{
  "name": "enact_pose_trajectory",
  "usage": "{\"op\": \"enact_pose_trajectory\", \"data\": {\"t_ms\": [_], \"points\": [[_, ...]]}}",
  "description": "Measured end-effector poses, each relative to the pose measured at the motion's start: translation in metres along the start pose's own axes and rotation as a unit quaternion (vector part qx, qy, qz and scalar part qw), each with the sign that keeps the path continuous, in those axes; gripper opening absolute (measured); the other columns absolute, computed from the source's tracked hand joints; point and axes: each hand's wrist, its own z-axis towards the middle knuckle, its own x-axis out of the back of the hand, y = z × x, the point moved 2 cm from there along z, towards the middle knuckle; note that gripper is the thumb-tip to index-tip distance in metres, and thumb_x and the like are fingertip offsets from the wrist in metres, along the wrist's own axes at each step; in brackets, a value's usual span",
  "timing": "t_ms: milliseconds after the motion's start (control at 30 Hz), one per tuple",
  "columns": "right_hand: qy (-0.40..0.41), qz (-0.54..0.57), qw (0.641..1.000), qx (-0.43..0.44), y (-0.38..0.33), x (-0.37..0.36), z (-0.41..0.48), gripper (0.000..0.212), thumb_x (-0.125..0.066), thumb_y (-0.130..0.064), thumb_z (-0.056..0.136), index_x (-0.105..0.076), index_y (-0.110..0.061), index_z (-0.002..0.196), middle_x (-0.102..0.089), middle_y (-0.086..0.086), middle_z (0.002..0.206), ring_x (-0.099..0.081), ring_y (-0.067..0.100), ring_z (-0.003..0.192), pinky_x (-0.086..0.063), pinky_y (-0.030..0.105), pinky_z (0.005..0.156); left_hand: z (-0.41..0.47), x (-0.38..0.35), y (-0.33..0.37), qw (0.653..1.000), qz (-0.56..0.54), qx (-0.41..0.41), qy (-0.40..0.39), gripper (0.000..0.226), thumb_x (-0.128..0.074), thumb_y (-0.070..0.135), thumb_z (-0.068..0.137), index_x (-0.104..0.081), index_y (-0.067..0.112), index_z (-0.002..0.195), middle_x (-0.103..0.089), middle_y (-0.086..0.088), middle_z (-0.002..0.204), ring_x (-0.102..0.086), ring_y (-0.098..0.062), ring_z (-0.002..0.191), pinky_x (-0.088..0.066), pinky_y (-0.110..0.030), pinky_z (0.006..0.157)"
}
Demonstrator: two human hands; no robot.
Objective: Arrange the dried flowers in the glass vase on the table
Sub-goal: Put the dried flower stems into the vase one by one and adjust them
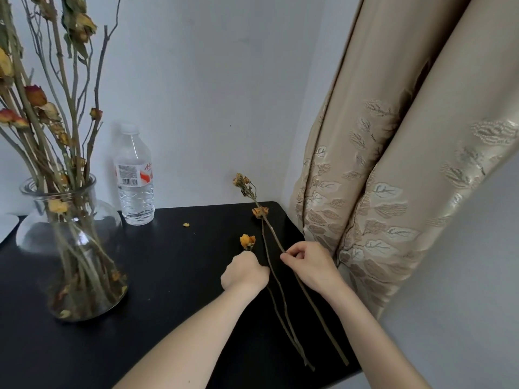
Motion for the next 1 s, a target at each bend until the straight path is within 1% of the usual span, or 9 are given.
{"op": "enact_pose_trajectory", "data": {"t_ms": [200, 333, 400, 567, 700, 800, 867, 933, 1000], "points": [[0.001, 0.022, 1.0, 0.003, -0.009, 0.002, -0.002, 0.007, -0.062, -0.026, 0.087, -0.066, -0.021, 0.084, -0.049, -0.01, 0.051, -0.046, 0.0, 0.048, -0.029, 0.009, 0.046, 0.007, 0.027, -0.015, 0.996, -0.086, 0.017, 0.019, 0.022, -0.059, 0.027, 0.087, -0.046, 0.019, 0.072, -0.056, -0.002, 0.08, -0.058, -0.016, 0.074, -0.051, -0.031, 0.07], [0.01, 0.048, 0.999, 0.017, -0.021, 0.001, -0.005, 0.008, -0.063, -0.024, 0.087, -0.064, -0.021, 0.079, -0.046, -0.01, 0.048, -0.046, -0.004, 0.039, -0.034, 0.003, 0.042, 0.004, 0.051, -0.021, 0.991, -0.136, 0.002, 0.014, 0.017, -0.063, 0.026, 0.085, -0.061, 0.009, 0.084, -0.053, -0.003, 0.068, -0.055, -0.016, 0.064, -0.051, -0.031, 0.071], [0.024, 0.056, 0.998, 0.029, -0.028, 0.0, -0.007, 0.008, -0.063, -0.025, 0.087, -0.064, -0.022, 0.08, -0.047, -0.01, 0.05, -0.046, -0.002, 0.043, -0.034, 0.001, 0.045, -0.004, 0.062, -0.023, 0.986, -0.162, -0.022, 0.016, 0.013, -0.064, 0.026, 0.085, -0.065, 0.014, 0.081, -0.051, 0.001, 0.063, -0.053, -0.013, 0.06, -0.05, -0.031, 0.072], [0.063, 0.103, 0.991, 0.06, -0.059, -0.001, -0.011, 0.007, -0.061, -0.029, 0.088, -0.067, -0.026, 0.085, -0.056, -0.009, 0.059, -0.05, 0.0, 0.052, -0.037, 0.006, 0.047, -0.03, 0.096, -0.033, 0.97, -0.215, -0.105, 0.043, 0.015, -0.063, 0.026, 0.086, -0.071, 0.016, 0.094, -0.061, 0.009, 0.087, -0.057, -0.011, 0.091, -0.048, -0.034, 0.09], [0.095, 0.145, 0.981, 0.089, -0.091, -0.003, -0.013, 0.016, -0.059, -0.03, 0.089, -0.069, -0.02, 0.096, -0.065, -0.003, 0.072, -0.059, 0.005, 0.067, -0.036, 0.011, 0.057, -0.046, 0.132, -0.043, 0.957, -0.223, -0.151, 0.106, 0.012, -0.062, 0.025, 0.087, -0.071, 0.019, 0.092, -0.064, 0.009, 0.085, -0.056, -0.005, 0.085, -0.042, -0.02, 0.074], [0.125, 0.196, 0.966, 0.11, -0.118, -0.006, -0.015, 0.02, -0.058, -0.028, 0.09, -0.068, -0.016, 0.104, -0.064, -0.007, 0.076, -0.058, 0.001, 0.073, -0.038, 0.011, 0.061, -0.061, 0.162, -0.053, 0.948, -0.226, -0.174, 0.143, 0.013, -0.06, 0.028, 0.087, -0.07, 0.021, 0.093, -0.061, 0.012, 0.081, -0.052, -0.002, 0.078, -0.036, -0.013, 0.065], [0.139, 0.222, 0.957, 0.124, -0.136, -0.008, -0.018, 0.02, -0.058, -0.027, 0.09, -0.067, -0.016, 0.104, -0.062, -0.011, 0.075, -0.056, -0.001, 0.071, -0.036, 0.009, 0.06, -0.074, 0.182, -0.061, 0.945, -0.22, -0.188, 0.155, 0.007, -0.06, 0.031, 0.087, -0.067, 0.029, 0.085, -0.061, 0.013, 0.082, -0.052, -0.002, 0.08, -0.035, -0.013, 0.064], [0.141, 0.258, 0.946, 0.133, -0.154, -0.009, -0.019, 0.021, -0.057, -0.027, 0.091, -0.067, -0.014, 0.105, -0.061, -0.01, 0.076, -0.056, 0.0, 0.071, -0.037, 0.01, 0.06, -0.087, 0.202, -0.068, 0.938, -0.226, -0.199, 0.173, 0.008, -0.061, 0.034, 0.086, -0.064, 0.034, 0.079, -0.064, 0.003, 0.087, -0.055, -0.008, 0.085, -0.038, -0.016, 0.067], [0.135, 0.288, 0.939, 0.134, -0.169, -0.012, -0.021, 0.021, -0.056, -0.026, 0.091, -0.066, -0.013, 0.105, -0.061, -0.01, 0.079, -0.056, 0.003, 0.074, -0.039, 0.013, 0.062, -0.101, 0.223, -0.075, 0.925, -0.247, -0.213, 0.194, 0.008, -0.062, 0.037, 0.085, -0.065, 0.036, 0.077, -0.061, 0.0, 0.078, -0.055, -0.01, 0.076, -0.04, -0.019, 0.064]]}}
